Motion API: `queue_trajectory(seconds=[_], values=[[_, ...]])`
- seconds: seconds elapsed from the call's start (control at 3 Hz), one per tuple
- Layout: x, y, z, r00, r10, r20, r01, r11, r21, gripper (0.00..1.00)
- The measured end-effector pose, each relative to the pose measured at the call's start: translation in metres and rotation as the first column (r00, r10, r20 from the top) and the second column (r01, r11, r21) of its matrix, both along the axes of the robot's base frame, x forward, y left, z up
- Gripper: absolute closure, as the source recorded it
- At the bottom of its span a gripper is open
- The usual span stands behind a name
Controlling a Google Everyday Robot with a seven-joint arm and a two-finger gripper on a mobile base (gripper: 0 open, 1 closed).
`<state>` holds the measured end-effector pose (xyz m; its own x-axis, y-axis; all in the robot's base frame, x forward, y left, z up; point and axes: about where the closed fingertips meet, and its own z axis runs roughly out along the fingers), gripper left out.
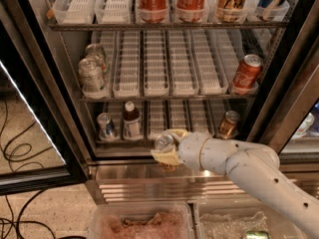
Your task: Pick orange can from bottom shelf of fridge
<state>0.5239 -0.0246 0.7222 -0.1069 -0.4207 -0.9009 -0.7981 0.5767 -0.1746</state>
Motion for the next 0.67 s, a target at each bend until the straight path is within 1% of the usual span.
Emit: queue_trajectory(seconds=[0.33,0.67], values=[[-0.0426,-0.0092,0.0131,0.997,0.078,-0.002,-0.078,0.997,0.001,1.0],[-0.0426,-0.0092,0.0131,0.997,0.078,-0.002,-0.078,0.997,0.001,1.0]])
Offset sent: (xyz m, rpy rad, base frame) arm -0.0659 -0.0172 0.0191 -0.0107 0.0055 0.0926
